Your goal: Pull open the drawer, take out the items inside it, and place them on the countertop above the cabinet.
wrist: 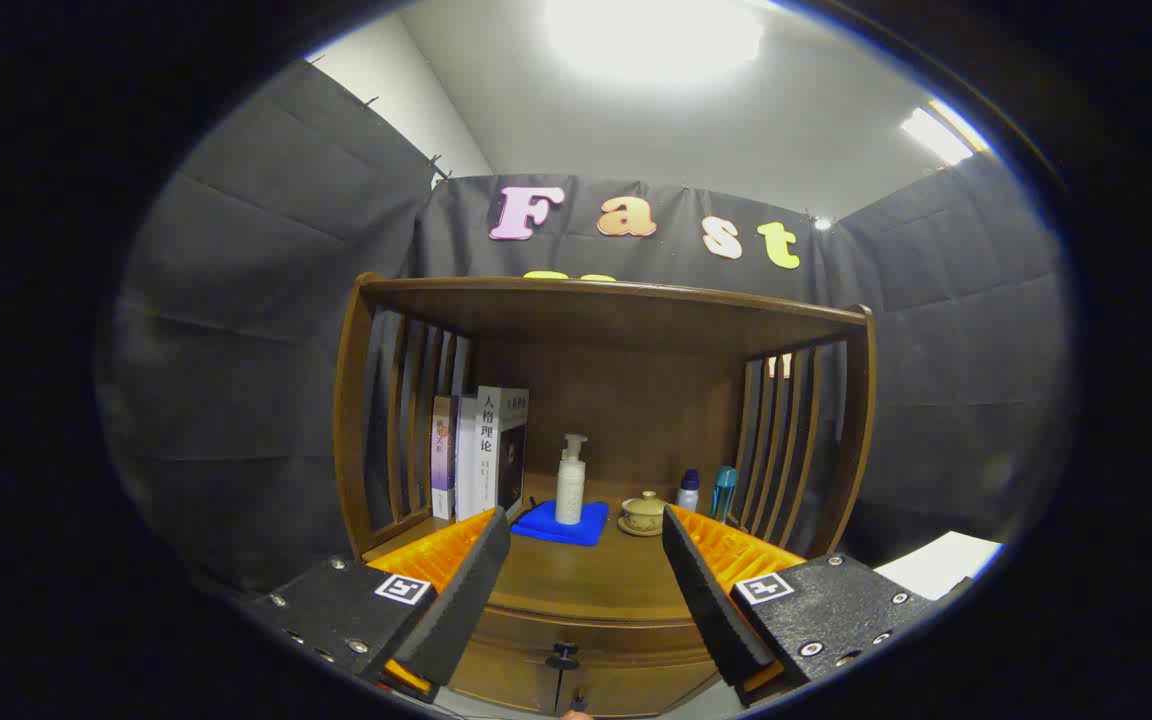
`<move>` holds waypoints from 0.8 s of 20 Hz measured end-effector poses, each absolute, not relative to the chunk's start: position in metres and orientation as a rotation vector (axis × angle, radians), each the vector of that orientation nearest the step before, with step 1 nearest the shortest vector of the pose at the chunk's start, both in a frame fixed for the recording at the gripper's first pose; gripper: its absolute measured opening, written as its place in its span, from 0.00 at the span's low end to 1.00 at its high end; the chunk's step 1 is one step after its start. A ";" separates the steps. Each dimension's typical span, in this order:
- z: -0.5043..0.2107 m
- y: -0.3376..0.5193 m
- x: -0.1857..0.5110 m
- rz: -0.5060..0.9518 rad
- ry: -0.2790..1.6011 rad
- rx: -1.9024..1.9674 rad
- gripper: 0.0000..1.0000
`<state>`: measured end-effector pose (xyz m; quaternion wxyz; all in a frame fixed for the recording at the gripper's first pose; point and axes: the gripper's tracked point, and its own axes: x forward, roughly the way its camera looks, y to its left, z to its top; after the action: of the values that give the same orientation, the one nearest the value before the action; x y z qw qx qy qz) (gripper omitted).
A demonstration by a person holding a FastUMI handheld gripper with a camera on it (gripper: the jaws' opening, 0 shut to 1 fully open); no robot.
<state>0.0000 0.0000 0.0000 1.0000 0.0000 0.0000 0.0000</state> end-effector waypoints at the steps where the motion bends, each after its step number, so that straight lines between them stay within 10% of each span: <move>1: -0.001 -0.005 0.000 -0.010 -0.001 0.003 0.95; 16: -0.014 -0.033 0.008 -0.029 0.041 0.117 0.95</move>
<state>0.0079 -0.0327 -0.0143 0.9980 0.0587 0.0204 -0.0146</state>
